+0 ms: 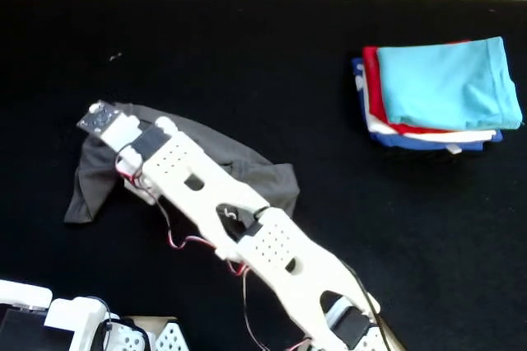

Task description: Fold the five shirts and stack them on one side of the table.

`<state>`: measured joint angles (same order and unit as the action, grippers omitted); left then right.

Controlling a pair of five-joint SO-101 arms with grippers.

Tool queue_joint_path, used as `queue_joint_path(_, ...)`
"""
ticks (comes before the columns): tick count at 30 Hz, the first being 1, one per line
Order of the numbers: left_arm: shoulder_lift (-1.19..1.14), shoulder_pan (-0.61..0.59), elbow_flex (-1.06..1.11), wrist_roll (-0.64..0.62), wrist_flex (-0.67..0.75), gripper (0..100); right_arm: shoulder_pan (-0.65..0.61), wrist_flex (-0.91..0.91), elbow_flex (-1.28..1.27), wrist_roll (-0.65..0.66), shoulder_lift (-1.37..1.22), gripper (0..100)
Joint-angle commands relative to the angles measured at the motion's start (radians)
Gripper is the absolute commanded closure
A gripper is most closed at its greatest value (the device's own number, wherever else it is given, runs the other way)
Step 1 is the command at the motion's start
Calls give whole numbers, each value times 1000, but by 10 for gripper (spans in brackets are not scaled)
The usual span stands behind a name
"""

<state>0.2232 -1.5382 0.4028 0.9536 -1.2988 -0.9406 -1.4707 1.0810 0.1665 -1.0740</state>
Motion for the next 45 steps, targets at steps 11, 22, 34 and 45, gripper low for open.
queue_joint_path(11,25,84,-1,11,8,836,73,-213,288,29,246,992)
queue_joint_path(22,25,283,-1,9,-100,837,400,-294,357,31,493,992)
queue_joint_path(34,25,868,104,-238,-41,837,624,-249,27,31,515,992)
queue_joint_path(45,27,1282,154,-535,37,836,636,-289,53,29,522,990)
